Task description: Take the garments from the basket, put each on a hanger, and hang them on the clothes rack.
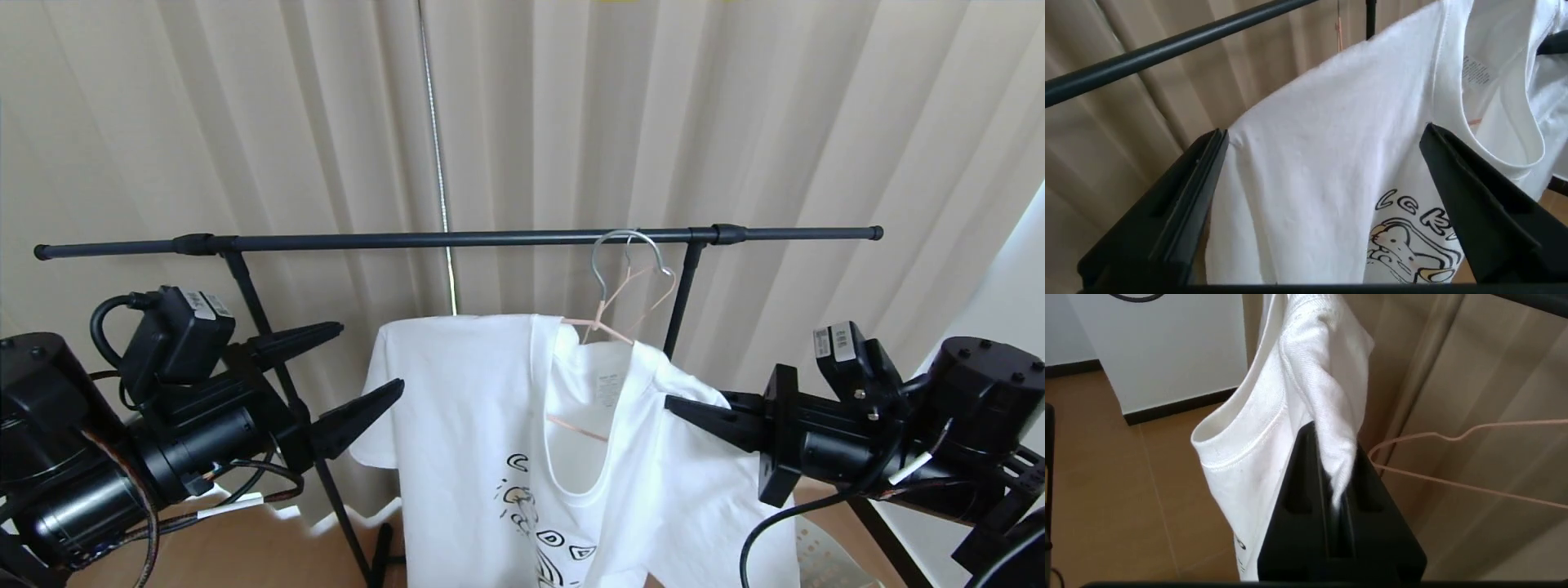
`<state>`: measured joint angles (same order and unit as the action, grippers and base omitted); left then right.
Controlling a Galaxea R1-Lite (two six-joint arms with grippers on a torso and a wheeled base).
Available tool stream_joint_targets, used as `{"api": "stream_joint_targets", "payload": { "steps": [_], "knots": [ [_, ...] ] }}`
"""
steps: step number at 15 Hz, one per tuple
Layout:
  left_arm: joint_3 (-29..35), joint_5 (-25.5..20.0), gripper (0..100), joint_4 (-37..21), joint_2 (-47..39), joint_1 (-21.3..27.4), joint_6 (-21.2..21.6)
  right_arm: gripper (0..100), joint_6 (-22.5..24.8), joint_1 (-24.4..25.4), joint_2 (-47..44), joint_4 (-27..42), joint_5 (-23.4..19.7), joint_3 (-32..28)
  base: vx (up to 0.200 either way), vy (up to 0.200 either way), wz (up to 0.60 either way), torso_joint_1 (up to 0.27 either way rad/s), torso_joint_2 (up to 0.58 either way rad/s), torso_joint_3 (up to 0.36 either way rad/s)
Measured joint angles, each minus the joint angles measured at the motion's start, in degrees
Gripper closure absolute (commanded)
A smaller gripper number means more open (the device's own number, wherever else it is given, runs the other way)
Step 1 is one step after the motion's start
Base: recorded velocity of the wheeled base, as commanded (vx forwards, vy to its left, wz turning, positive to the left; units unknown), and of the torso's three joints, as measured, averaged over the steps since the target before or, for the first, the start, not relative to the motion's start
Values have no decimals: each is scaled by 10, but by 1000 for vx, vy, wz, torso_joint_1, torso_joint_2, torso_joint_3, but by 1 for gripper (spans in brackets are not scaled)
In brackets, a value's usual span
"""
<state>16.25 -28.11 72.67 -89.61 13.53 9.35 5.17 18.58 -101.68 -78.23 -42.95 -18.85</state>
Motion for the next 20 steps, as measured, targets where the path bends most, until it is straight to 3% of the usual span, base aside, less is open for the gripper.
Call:
{"api": "stream_joint_targets", "payload": {
  "steps": [4,7,15,16,20],
  "knots": [
    [-2,-50,0,2,-32,-35,-32,100,0,-51,12,0,-91,8,0,0,0,0,0,0],
    [2,-67,0,3,-64,-53,-36,100,1,-74,19,0,-127,12,0,0,0,0,0,0],
    [11,-77,0,4,-135,-66,-36,100,2,-98,31,0,-167,19,0,0,0,0,0,0],
    [11,-77,100,4,-140,-65,-36,100,2,-99,31,0,-168,19,0,0,0,0,0,0],
    [9,-77,100,17,-148,-63,-36,100,1,-100,31,0,-169,18,0,0,0,0,0,0]
  ]
}}
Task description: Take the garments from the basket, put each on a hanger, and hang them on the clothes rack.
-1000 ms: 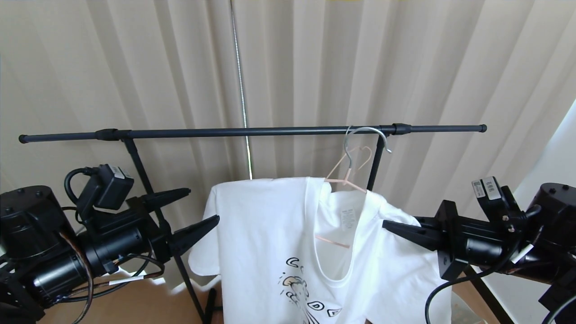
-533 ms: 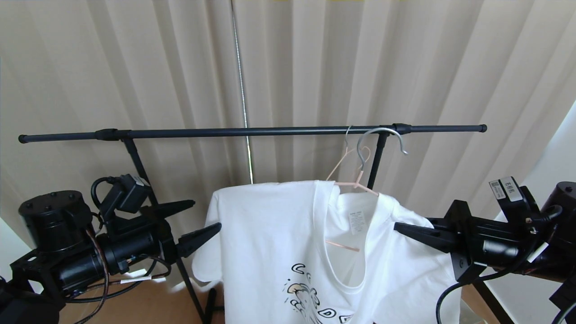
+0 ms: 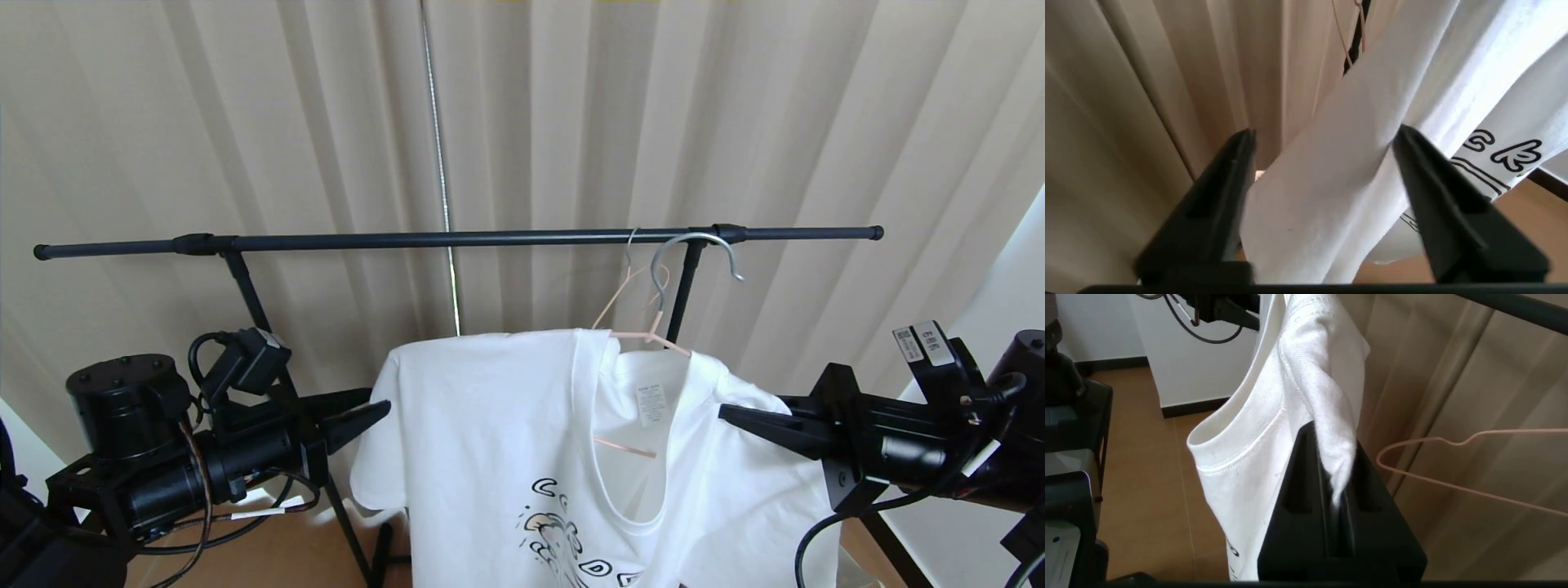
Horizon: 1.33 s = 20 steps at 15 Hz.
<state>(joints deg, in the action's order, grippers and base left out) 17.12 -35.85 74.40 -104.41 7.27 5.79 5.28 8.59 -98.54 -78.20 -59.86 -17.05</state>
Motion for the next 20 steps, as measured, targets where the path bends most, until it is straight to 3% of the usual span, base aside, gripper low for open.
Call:
{"api": "stream_joint_targets", "payload": {
  "steps": [5,20],
  "knots": [
    [-5,0,100,46,-18,-5,0,100,-2,-7,1,0,0,-3,0,0,0,0,0,0],
    [-8,-2,100,70,-25,-44,8,100,-8,-49,0,0,-17,-19,0,0,0,0,0,0]
  ]
}}
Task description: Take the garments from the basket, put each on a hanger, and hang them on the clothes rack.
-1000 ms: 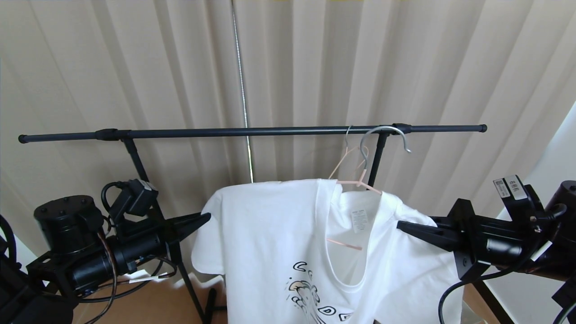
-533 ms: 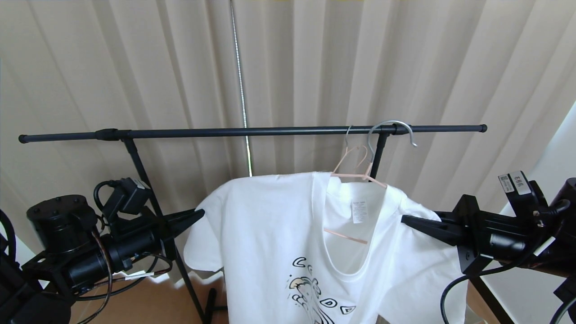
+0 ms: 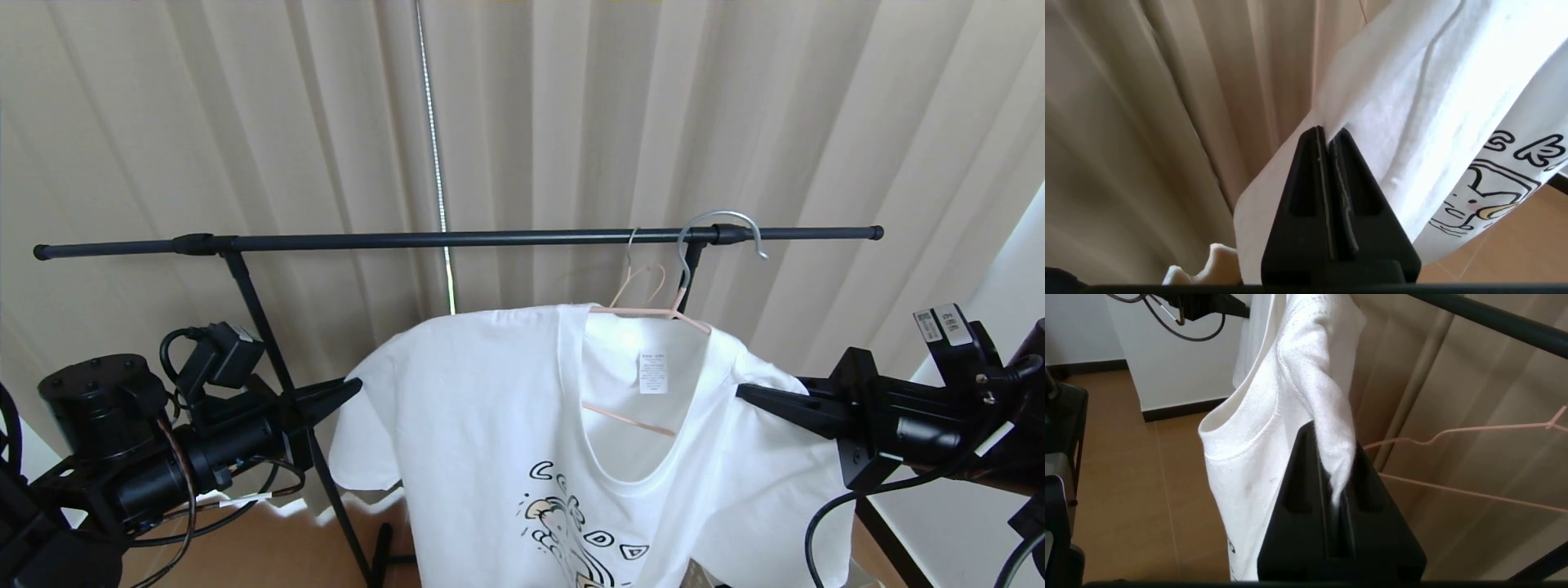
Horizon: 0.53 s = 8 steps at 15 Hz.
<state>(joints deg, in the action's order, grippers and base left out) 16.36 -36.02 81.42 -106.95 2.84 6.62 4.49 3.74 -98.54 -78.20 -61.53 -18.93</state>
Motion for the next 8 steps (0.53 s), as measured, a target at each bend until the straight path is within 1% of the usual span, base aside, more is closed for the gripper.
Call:
{"api": "stream_joint_targets", "payload": {
  "steps": [8],
  "knots": [
    [1,0,100,0,0,-5,0,100,-3,-15,0,0,-5,-4,0,0,0,0,0,0]
  ]
}}
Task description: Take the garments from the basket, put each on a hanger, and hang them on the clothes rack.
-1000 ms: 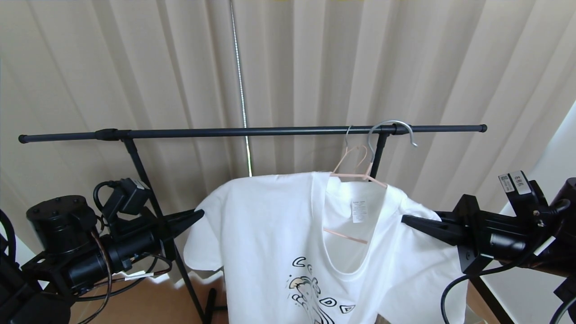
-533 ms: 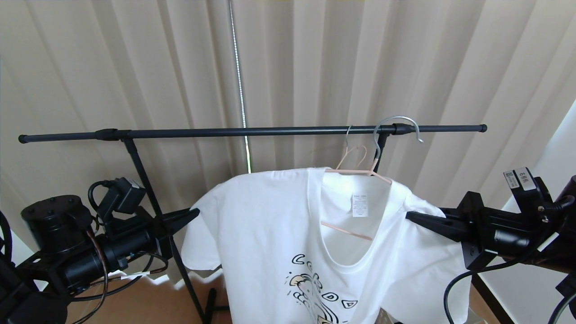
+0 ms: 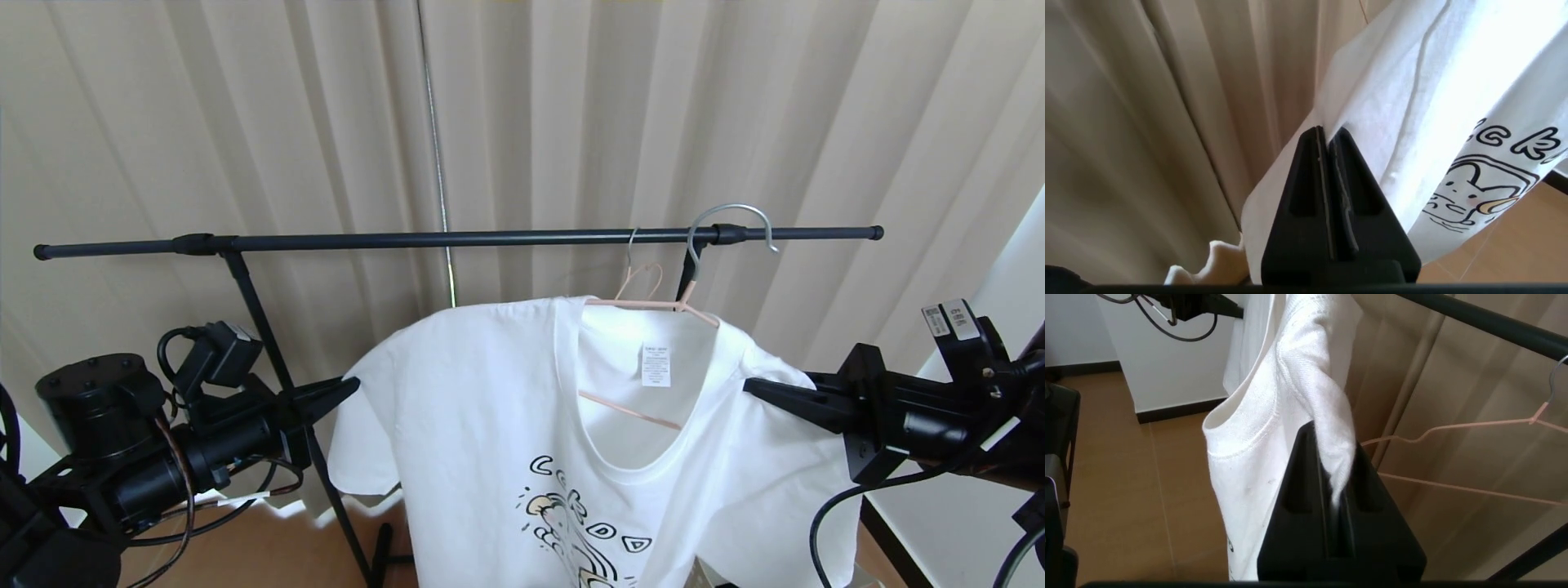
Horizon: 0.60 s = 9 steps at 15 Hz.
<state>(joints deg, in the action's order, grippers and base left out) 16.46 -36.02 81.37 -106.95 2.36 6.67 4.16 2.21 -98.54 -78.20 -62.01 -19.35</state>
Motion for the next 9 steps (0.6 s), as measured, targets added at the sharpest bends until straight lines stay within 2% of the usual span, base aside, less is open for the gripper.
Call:
{"api": "stream_joint_targets", "payload": {
  "steps": [9],
  "knots": [
    [-1,0,100,0,0,0,1,100,-1,-6,0,0,0,-3,0,0,0,0,0,0]
  ]
}}
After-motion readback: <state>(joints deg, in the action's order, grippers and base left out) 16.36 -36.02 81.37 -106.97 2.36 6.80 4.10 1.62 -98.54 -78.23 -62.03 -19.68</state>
